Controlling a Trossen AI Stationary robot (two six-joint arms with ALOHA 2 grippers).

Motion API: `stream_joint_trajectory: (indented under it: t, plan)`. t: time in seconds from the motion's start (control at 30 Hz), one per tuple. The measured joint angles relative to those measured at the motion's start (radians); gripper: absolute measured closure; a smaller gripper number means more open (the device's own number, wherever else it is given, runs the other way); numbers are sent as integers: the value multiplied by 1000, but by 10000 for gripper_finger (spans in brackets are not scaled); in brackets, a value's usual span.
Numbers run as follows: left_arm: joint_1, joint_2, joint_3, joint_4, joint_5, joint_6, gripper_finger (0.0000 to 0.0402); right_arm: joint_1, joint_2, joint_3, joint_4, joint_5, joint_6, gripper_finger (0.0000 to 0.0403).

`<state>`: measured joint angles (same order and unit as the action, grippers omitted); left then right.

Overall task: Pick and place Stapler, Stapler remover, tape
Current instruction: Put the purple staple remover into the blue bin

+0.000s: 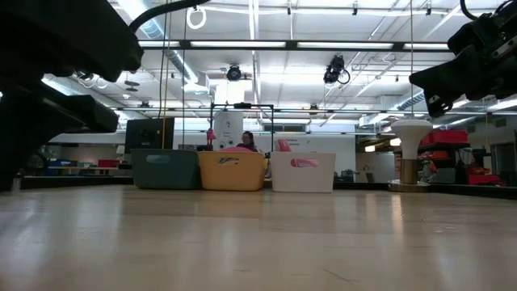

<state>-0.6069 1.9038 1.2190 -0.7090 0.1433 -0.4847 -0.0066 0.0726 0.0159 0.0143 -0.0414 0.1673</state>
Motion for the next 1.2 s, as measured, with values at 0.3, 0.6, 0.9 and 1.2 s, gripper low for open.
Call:
stream_joint_trajectory:
  t: [0.3,0.6,0.9,1.2]
  plan:
    - [33,0,0,-8,0,-1,202,0,0,0,0,0,0,396]
    - [43,-1,0,-11,1,6,204,0,0,0,0,0,0,396]
    - [43,-1,0,-11,38,25,265,0,0,0,0,0,0,396]
    - [43,-1,0,-10,45,26,313,0,0,0,0,0,0,396]
